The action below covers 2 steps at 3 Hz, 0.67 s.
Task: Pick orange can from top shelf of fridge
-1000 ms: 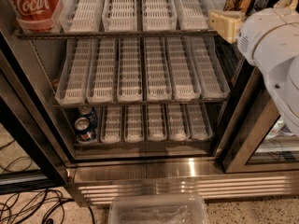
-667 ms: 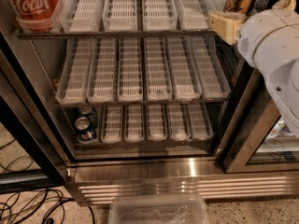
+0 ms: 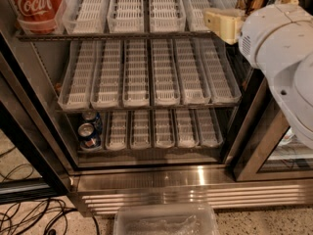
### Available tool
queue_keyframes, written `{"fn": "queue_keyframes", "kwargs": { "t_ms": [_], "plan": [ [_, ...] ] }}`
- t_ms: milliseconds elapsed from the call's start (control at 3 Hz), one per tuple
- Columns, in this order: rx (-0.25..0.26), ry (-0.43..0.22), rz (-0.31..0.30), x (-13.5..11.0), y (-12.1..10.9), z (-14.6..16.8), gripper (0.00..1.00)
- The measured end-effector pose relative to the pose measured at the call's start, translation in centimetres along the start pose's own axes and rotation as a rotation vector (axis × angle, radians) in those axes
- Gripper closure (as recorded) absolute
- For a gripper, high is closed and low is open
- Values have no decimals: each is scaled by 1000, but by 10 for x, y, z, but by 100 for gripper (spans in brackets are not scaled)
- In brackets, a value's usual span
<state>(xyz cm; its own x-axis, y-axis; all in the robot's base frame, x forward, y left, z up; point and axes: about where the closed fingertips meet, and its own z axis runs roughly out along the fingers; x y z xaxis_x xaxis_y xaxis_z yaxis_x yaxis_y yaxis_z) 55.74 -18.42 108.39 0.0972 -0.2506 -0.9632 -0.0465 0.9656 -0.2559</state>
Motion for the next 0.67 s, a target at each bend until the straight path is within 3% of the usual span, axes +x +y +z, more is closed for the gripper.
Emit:
{"fn": "queue_keyframes", "kwargs": {
  "t_ms": [667],
  "plan": [
    [15, 12, 5, 8, -5, 4, 18]
  ]
}}
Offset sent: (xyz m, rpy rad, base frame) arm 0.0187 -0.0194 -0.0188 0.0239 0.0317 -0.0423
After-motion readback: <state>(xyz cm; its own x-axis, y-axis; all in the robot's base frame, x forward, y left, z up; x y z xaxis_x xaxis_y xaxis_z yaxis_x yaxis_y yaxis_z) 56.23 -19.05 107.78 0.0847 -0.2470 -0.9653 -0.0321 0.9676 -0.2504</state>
